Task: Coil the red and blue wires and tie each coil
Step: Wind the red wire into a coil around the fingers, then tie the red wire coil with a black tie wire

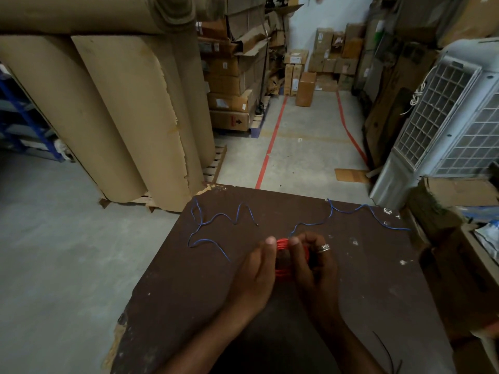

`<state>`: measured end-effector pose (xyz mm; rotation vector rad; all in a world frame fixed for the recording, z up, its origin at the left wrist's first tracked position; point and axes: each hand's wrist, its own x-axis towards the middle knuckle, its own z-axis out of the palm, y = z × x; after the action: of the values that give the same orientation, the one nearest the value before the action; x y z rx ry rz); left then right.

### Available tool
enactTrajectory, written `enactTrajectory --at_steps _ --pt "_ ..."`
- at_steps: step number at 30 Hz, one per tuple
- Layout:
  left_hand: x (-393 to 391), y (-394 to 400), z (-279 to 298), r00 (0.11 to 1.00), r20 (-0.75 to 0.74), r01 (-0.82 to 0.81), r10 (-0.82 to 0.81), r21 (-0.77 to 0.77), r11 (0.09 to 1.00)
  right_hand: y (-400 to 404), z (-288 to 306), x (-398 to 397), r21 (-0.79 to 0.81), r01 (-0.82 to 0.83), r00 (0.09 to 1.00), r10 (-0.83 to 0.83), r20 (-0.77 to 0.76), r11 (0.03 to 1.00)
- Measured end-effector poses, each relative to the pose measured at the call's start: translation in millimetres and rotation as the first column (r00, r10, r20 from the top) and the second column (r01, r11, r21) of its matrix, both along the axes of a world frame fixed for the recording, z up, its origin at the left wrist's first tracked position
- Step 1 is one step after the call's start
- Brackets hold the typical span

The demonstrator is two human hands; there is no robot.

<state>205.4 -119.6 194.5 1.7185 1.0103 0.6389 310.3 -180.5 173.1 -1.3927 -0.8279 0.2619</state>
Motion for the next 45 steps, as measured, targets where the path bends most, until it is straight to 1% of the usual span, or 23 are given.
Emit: enactTrajectory --at_steps 3,5,7,10,13,15,17,20,22,26,30,32,34,36,38,41,45 --pt "6.9 -1.8 -2.8 0.997 -0.036 -0.064 0.064 0.007 0.998 0.7 -7.8 -0.8 -0.011 0.060 0.998 -0.060 0.024 0.998" --pt "10.9 -1.2 -7.8 0.997 -0.033 -0.072 0.073 0.036 0.997 1.0 -10.5 -1.4 -0.019 0.086 0.996 -0.086 0.035 0.996" --pt "15.0 0.5 -14.5 0.998 -0.019 -0.056 0.058 0.094 0.994 -0.2 -12.7 -0.4 -0.027 0.108 0.994 -0.108 0.021 0.994" --pt "21.0 4.2 -29.7 1.000 0.011 -0.023 0.022 0.176 0.984 -5.0 -16.6 2.9 -0.084 0.130 0.992 -0.129 0.015 0.988" --pt "28.5 4.4 -40.0 0.999 0.001 0.044 -0.046 0.213 0.976 -12.9 -24.2 5.1 -0.133 0.177 0.984 -0.180 -0.010 0.975" --pt "33.4 5.0 -49.9 0.997 -0.026 0.071 -0.066 0.220 0.973 -22.1 -29.3 3.1 -0.147 0.176 0.979 -0.189 -0.075 0.973" --pt "38.0 3.9 -58.3 0.996 -0.035 0.092 -0.087 0.196 0.976 -34.9 -38.7 2.2 -0.184 0.194 0.971 -0.215 -0.102 0.963" --pt "45.1 1.3 -74.5 0.993 -0.010 0.114 -0.114 0.157 0.981 -60.1 -63.1 5.7 -0.309 0.239 0.953 -0.283 -0.105 0.920" --pt "50.4 -0.3 -89.5 0.989 -0.032 0.148 -0.145 0.130 0.980 -80.5 -84.9 10.4 -0.412 0.259 0.938 -0.330 -0.109 0.873" --pt "59.5 -6.0 -115.5 0.980 -0.080 0.189 -0.181 0.103 0.977 -122.6 -127.4 23.6 -0.607 0.313 0.890 -0.448 -0.080 0.730" --pt "67.4 -15.5 -134.0 0.973 -0.097 0.219 -0.212 0.079 0.972 -157.6 -166.2 51.0 -0.765 0.374 0.838 -0.545 0.036 0.525" --pt "72.1 -20.4 -140.6 0.972 -0.106 0.219 -0.209 0.094 0.971 -171.8 -183.9 70.9 -0.826 0.363 0.825 -0.560 0.070 0.432" --pt "77.5 -26.1 -143.4 0.968 -0.136 0.224 -0.209 0.099 0.970 -183.0 -199.3 91.8 -0.868 0.369 0.810 -0.574 0.125 0.332" --pt "83.1 -30.1 -146.6 0.964 -0.170 0.216 -0.203 0.067 0.974 -190.3 -209.9 109.5 -0.886 0.393 0.804 -0.561 0.200 0.247" --pt "87.5 -32.3 -151.5 0.968 -0.163 0.201 -0.193 0.036 0.979 -192.4 -216.8 121.7 -0.901 0.386 0.828 -0.504 0.245 0.198" --pt "91.5 -34.1 -162.1 0.969 -0.160 0.196 -0.189 0.031 0.980 -190.6 -226.7 132.7 -0.932 0.330 0.870 -0.432 0.237 0.153" --pt "94.6 -33.2 -175.0 0.966 -0.145 0.229 -0.215 0.088 0.969 -187.7 -234.3 136.6 -0.950 0.288 0.881 -0.422 0.214 0.121"
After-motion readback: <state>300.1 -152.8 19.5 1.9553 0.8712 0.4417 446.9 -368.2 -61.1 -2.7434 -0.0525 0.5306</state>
